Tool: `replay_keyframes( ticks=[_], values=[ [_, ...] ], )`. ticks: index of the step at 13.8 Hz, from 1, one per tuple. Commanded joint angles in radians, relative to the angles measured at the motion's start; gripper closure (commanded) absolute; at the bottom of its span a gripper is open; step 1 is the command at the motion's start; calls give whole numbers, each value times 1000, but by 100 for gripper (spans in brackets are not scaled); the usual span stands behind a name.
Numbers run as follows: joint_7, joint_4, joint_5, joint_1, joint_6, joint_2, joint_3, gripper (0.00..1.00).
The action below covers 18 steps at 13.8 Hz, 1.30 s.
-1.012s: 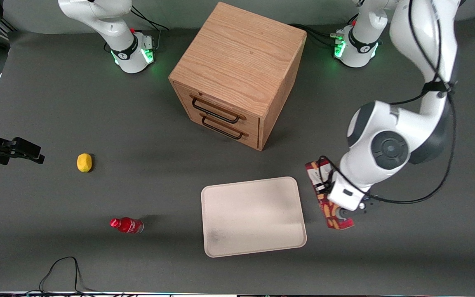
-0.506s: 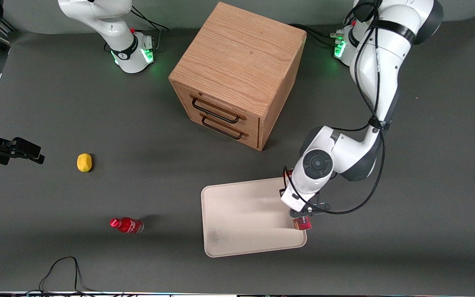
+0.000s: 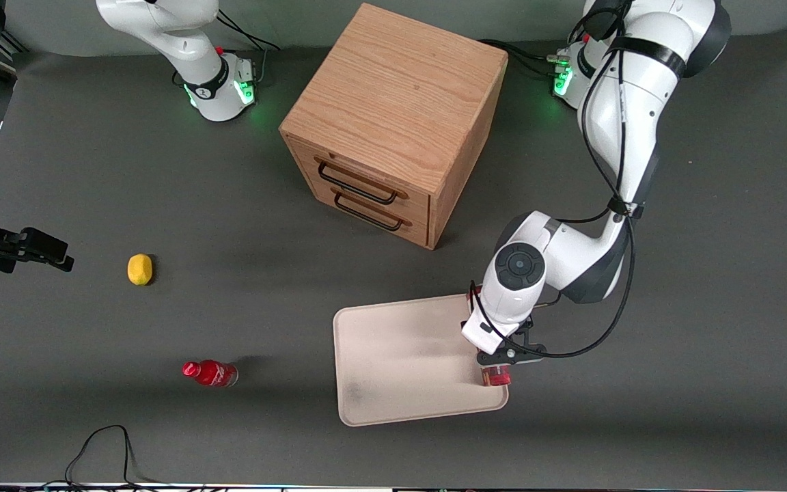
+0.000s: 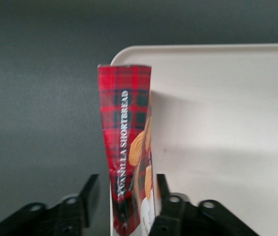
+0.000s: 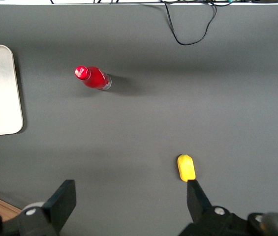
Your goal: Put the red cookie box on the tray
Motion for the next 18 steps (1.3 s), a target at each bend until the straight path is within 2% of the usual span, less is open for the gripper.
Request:
replay_keyframes(
  ticks=[1, 3, 6, 9, 10, 13, 18],
  values=[
    [-45, 15, -5, -1, 6, -14, 6, 0],
    [-50, 15, -20, 21, -9, -63, 7, 0],
    [-46, -57, -69, 64, -82, -207, 18, 0],
    [-10, -205, -80, 140, -220, -418, 42, 0],
    [29, -244, -119, 168, -262, -487, 50, 0],
    [406, -273, -222, 214, -449, -629, 169, 0],
    [701, -402, -224, 269, -514, -850, 286, 0]
  ],
)
